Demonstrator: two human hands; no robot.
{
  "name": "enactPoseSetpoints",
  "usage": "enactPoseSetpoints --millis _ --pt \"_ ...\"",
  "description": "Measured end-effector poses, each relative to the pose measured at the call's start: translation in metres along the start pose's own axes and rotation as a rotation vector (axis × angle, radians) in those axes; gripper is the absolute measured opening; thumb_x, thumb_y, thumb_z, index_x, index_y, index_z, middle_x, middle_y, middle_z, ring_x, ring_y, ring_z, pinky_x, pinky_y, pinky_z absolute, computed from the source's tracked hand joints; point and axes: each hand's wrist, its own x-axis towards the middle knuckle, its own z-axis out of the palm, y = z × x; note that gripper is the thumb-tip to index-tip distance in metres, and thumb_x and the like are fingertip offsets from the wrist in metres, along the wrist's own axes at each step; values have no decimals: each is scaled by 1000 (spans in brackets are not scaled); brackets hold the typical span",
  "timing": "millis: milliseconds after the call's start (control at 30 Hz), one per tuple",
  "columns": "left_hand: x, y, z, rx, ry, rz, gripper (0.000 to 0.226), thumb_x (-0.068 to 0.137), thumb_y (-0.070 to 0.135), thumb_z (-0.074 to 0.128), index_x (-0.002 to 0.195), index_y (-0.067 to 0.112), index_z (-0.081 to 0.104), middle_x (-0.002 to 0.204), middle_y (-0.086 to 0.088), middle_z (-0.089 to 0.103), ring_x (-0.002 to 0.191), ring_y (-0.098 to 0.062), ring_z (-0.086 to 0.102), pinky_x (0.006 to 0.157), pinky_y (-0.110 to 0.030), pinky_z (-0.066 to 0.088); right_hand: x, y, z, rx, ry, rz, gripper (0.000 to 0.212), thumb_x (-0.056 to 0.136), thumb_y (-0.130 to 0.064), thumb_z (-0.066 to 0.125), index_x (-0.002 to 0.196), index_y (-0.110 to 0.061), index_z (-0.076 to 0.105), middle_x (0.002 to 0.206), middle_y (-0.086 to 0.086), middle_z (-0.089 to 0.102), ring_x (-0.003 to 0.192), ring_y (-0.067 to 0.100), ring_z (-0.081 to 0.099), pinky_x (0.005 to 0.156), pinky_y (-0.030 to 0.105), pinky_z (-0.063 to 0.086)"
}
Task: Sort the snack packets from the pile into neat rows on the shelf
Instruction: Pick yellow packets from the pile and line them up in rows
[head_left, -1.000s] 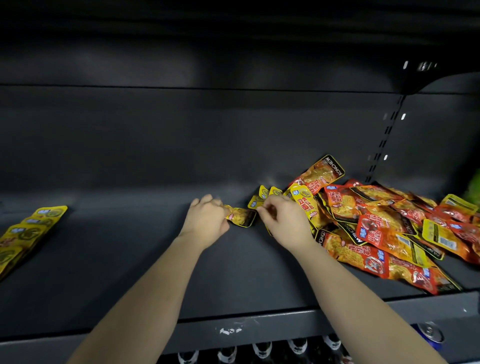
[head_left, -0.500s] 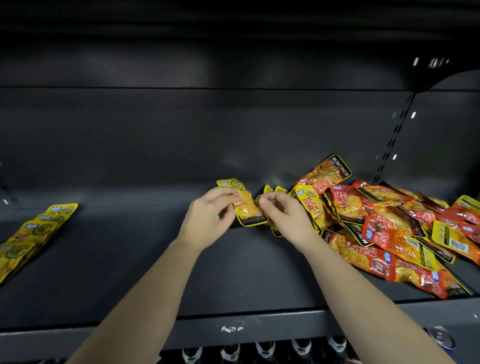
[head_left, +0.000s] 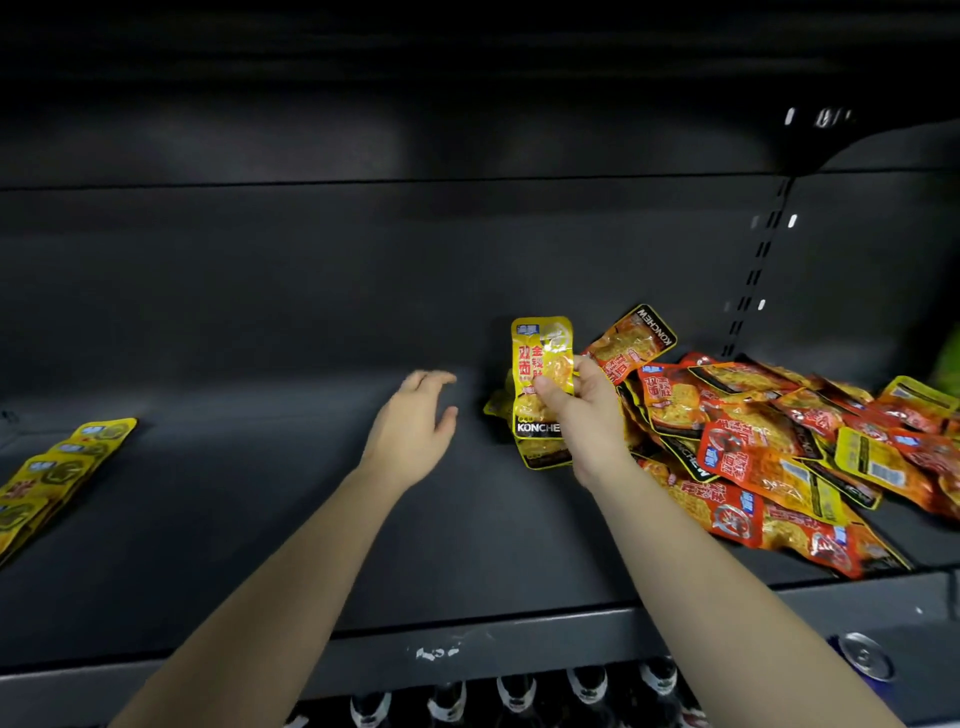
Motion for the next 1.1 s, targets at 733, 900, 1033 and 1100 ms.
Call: enactPoseSetpoints --millis 733,900,1033,1100 --pt "53 35 28 -1015 -175 -636 7 85 7 68 89 10 62 82 -5 67 78 -16 64 81 -30 51 4 1 -12 -148 48 3 16 89 -9 65 104 -9 62 94 3 72 86 16 69 80 32 57" --pt "48 17 19 -1098 84 -641 29 91 6 61 117 14 51 92 -12 65 73 -24 65 61 -37 56 5 4 -13 -171 19 1 18 90 -10 64 108 -9 60 91 -11 66 73 -18 59 61 1 43" --pt "33 9 7 -970 162 -508 19 93 8 60 100 22 50 84 -10 64 68 -23 62 60 -32 52 3 4 -12 -192 -4 -3 12 90 -7 63 101 -7 57 86 -15 64 69 -18 59 59 2 44" --pt "26 4 -3 -851 124 -408 14 94 10 59 89 23 57 77 -6 59 64 -18 53 59 -28 44 1 2 -9 -224 -13 4 14 90 -7 64 103 -6 59 89 -7 69 72 -9 64 62 8 48"
